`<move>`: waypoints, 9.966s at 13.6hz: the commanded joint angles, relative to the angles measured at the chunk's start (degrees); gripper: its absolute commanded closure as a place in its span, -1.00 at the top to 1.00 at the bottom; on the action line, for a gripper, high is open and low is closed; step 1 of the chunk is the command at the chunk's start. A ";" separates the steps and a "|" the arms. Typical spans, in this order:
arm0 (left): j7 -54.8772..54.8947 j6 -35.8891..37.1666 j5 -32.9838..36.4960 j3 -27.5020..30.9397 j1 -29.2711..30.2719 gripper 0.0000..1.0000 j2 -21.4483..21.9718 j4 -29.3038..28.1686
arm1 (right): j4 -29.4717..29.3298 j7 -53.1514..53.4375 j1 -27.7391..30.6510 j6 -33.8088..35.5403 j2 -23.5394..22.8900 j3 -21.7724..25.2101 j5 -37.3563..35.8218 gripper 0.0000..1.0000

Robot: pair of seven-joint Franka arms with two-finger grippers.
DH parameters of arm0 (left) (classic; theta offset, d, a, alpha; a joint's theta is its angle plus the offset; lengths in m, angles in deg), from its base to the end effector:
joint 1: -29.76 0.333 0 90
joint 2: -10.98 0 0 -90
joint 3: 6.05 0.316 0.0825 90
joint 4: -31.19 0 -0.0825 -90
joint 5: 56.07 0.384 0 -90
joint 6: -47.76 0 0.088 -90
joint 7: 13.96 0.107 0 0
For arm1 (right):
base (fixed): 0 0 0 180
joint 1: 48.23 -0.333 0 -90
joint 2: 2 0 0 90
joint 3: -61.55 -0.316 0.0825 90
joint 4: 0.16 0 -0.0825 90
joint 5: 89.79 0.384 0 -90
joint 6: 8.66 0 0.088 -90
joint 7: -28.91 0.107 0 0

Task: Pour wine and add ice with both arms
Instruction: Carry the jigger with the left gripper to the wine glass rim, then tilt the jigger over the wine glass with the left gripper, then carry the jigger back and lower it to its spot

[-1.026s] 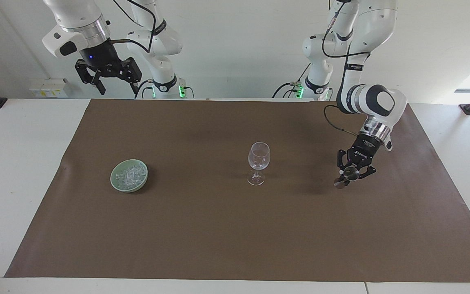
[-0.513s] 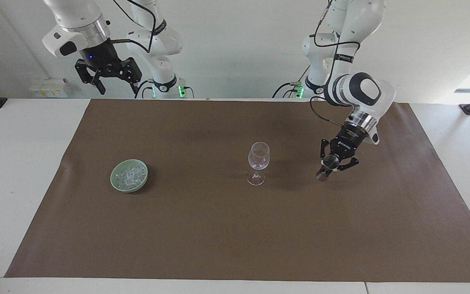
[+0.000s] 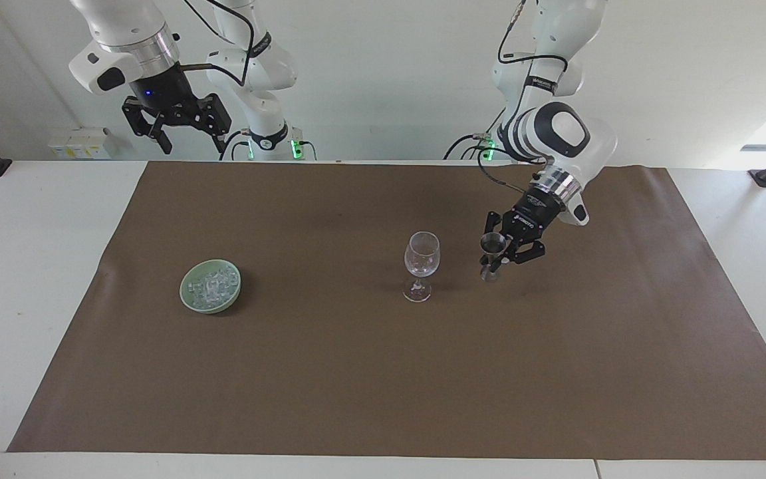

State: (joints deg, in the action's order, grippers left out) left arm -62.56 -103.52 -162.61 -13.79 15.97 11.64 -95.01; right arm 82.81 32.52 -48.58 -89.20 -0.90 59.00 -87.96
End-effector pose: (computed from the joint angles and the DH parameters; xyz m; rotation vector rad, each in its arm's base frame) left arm 0.5167 -0.1774 0.4087 1.0273 1.7305 -0.4715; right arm 0.5295 0.0310 0.6775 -3.1120 0.0117 0.0388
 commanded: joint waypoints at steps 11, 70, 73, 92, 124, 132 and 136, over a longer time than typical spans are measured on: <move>18.02 -7.18 -1.13 0.71 -8.00 -1.00 -0.66 1.84 | 1.31 -0.62 -0.17 -0.58 1.00 0.44 0.37 1.00; 36.65 -24.76 31.39 0.54 -15.39 -1.00 -3.56 3.60 | 1.31 -0.62 -0.17 -0.58 1.00 0.44 0.37 1.00; 38.31 -25.12 31.39 0.54 -15.57 -1.00 -3.56 3.51 | 1.31 -0.62 -0.17 -0.58 1.00 0.44 0.37 1.00; 42.63 -29.59 30.69 0.45 -15.92 -1.00 -5.14 6.41 | 1.31 -0.62 -0.17 -0.58 1.00 0.44 0.37 1.00; 39.92 -28.82 29.90 0.19 -17.07 -1.00 -3.03 4.92 | 1.31 -0.62 -0.17 -0.58 1.00 0.44 0.37 1.00; 30.70 -19.59 15.75 0.45 -11.09 -1.00 -0.31 3.95 | 1.31 -0.62 -0.17 -0.58 1.00 0.44 0.37 1.00; 18.56 -15.63 15.40 0.54 -6.62 -1.00 1.36 1.58 | 1.31 -0.62 -0.17 -0.58 1.00 0.44 0.37 1.00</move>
State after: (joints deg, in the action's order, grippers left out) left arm -40.43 -121.79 -146.14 -13.07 6.99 10.27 -90.62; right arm 82.81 32.52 -48.58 -89.20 -0.90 59.00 -87.96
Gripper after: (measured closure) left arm 0.789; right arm 0.000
